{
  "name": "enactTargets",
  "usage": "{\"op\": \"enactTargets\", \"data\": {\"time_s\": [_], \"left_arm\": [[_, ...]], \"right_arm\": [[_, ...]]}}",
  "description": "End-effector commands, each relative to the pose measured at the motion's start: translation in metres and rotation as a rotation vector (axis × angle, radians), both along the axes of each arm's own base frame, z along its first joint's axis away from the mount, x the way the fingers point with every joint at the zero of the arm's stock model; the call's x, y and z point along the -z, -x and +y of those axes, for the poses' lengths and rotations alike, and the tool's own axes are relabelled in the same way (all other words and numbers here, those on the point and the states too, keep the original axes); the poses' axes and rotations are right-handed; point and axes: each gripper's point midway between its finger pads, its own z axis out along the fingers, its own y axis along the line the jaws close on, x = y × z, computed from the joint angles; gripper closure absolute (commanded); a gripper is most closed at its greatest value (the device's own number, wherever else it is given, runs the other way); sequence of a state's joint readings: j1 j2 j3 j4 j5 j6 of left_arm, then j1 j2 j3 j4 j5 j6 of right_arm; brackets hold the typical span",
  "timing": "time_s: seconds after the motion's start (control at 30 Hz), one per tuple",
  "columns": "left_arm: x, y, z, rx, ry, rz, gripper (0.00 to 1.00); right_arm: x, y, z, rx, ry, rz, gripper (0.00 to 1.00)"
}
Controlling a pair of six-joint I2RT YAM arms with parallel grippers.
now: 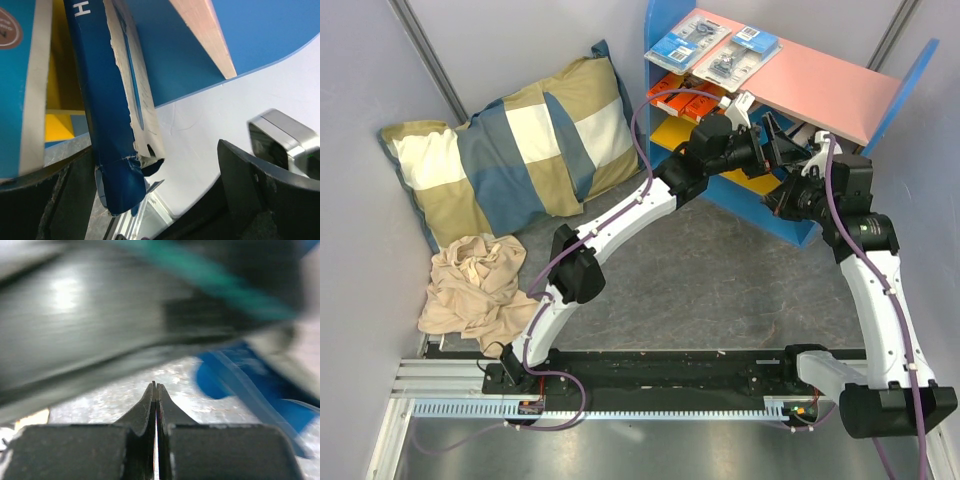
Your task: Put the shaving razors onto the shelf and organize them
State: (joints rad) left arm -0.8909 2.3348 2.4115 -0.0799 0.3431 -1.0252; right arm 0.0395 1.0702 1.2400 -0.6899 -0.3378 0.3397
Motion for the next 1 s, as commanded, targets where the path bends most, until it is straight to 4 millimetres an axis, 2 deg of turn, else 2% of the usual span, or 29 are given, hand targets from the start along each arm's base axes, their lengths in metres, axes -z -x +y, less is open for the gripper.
{"op": "enactTargets", "data": {"time_s": [0.0,0.13,0.17,0.3,0.43,0.57,0.8,0.87,0.9,0.93,0.97], "left_arm": [[-0.071,0.019,0.020,0.024,0.092,-0.126,0.00],[-0.073,0.020,0.021,0.030,0.093,-0.127,0.00],[-0.071,0.021,0.020,0.035,0.090,-0.124,0.00],[-0.070,0.024,0.020,0.043,0.087,-0.123,0.00],[-0.075,0.028,0.022,0.047,0.090,-0.130,0.00],[-0.076,0.033,0.022,0.053,0.087,-0.133,0.00],[-0.077,0.040,0.026,0.062,0.075,-0.135,0.00],[-0.069,0.040,0.027,0.054,0.053,-0.116,0.00],[-0.075,0.044,0.031,0.049,0.058,-0.117,0.00],[-0.065,0.043,0.030,0.044,0.037,-0.099,0.00],[-0.065,0.043,0.032,0.036,0.033,-0.094,0.00]], "right_arm": [[0.008,-0.006,-0.021,0.069,0.055,0.018,1.00],[0.003,-0.011,-0.036,0.146,0.103,0.013,1.00],[0.004,-0.013,-0.050,0.196,0.118,0.021,1.00],[0.004,-0.015,-0.063,0.256,0.154,0.027,1.00],[-0.006,-0.013,-0.074,0.320,0.176,0.002,1.00],[-0.016,-0.013,-0.077,0.351,0.169,-0.032,1.00],[-0.015,-0.016,-0.084,0.380,0.190,-0.029,1.00],[-0.017,-0.016,-0.084,0.385,0.190,-0.035,1.00],[-0.017,-0.015,-0.085,0.387,0.190,-0.035,1.00],[-0.018,-0.015,-0.084,0.388,0.188,-0.039,1.00],[-0.018,-0.015,-0.086,0.394,0.192,-0.039,1.00]]}}
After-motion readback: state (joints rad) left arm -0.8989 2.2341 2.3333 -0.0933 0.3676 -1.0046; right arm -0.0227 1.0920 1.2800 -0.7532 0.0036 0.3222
